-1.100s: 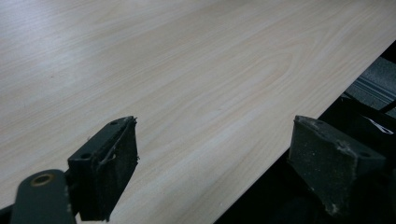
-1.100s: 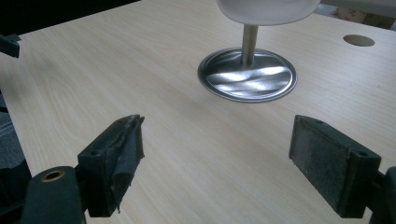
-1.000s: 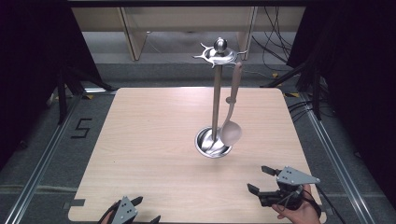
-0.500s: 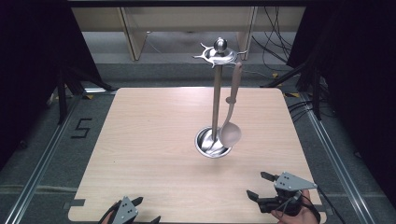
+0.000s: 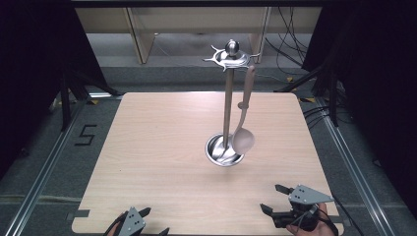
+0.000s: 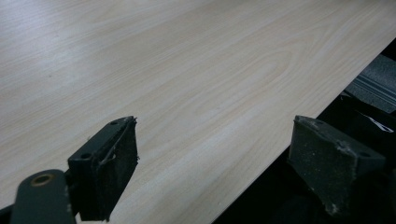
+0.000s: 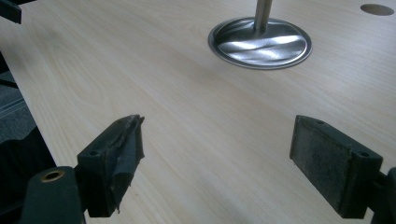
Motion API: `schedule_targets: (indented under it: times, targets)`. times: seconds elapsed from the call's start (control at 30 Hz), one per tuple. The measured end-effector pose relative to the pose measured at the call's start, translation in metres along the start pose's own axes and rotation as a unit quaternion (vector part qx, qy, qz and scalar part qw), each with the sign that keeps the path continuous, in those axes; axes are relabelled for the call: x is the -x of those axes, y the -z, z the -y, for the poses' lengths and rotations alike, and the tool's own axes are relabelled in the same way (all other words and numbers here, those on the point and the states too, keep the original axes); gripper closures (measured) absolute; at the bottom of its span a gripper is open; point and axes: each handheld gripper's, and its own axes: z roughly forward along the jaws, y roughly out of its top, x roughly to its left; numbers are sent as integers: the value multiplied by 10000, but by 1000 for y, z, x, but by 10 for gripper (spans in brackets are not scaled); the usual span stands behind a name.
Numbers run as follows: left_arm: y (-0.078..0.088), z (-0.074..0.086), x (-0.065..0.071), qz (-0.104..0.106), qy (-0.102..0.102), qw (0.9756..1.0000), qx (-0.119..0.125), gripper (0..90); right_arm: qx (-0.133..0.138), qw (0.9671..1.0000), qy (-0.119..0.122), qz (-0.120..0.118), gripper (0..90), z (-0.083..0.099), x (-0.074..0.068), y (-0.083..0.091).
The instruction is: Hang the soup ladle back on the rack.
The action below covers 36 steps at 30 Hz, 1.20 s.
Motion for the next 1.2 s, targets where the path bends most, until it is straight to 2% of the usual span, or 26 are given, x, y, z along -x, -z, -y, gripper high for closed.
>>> schedule_targets:
  times: [0.07,0.13,0.17,0.2,0.23,0.33,0.37,0.4,0.5,0.57,0.6,0.63,0.73,0.8,0.83,0.87,0.9,0.93,1.0,1.03,1.1,1.2]
  targets:
    - [0,0,1,6,16,10000,-39,150,-98,9999,-139,2,181,2,-2,1]
    - [0,0,1,12,-14,10000,-53,150,-107,9999,-64,-4,181,3,-1,1]
    - [0,0,1,13,-16,10000,-57,150,-155,9997,-205,-45,181,5,-4,2]
    - [0,0,0,13,-26,10000,-61,150,-155,9997,-205,-45,181,5,-4,2]
    - [0,0,0,11,-44,10000,-69,150,-200,9997,-107,18,180,7,-2,3]
    - [0,0,0,5,-69,9999,-89,150,-211,9997,-107,-12,180,9,-1,3]
    - [0,0,0,4,-68,9999,-88,150,-293,9991,-296,-6,181,10,-4,4]
    - [0,0,0,4,-75,9999,-89,150,-269,9995,-170,23,181,11,-1,5]
    - [1,0,-1,-31,-161,9998,-150,150,-323,9992,-218,29,181,13,-3,5]
    - [0,0,-1,-20,-136,9998,-130,150,-339,9993,-134,-50,182,14,-3,5]
    - [0,0,0,13,-65,9999,-85,150,-266,9996,-25,5,182,15,-2,5]
    - [0,0,-1,-15,-125,9998,-139,150,-338,9993,-172,-47,182,15,-4,6]
    - [0,0,0,8,-69,9999,-90,150,-365,9992,-150,-21,185,18,-5,8]
    - [1,0,-2,-30,-195,9996,-207,150,-362,9993,-66,-16,186,20,-5,8]
    - [1,0,-2,-31,-191,9996,-204,150,-432,9989,-185,-8,186,21,-8,9]
    - [1,0,-2,-31,-191,9996,-204,150,-432,9989,-185,-8,186,21,-8,9]
    - [1,0,-2,-31,-224,9995,-226,150,-446,9990,-22,-7,186,22,-6,8]
    - [0,0,-2,-21,-156,9997,-193,150,-458,9989,-24,-37,186,23,-7,7]
    - [0,0,-2,-45,-201,9996,-216,150,-485,9988,9,-113,186,23,-7,6]
    - [1,0,-2,-44,-204,9996,-210,150,-526,9986,15,-61,187,24,-7,6]
    - [0,0,0,-18,-90,9999,-85,150,-526,9986,7,-68,187,24,-7,6]
    - [0,0,-2,-41,-202,9996,-207,150,-545,9985,4,-59,187,24,-7,6]
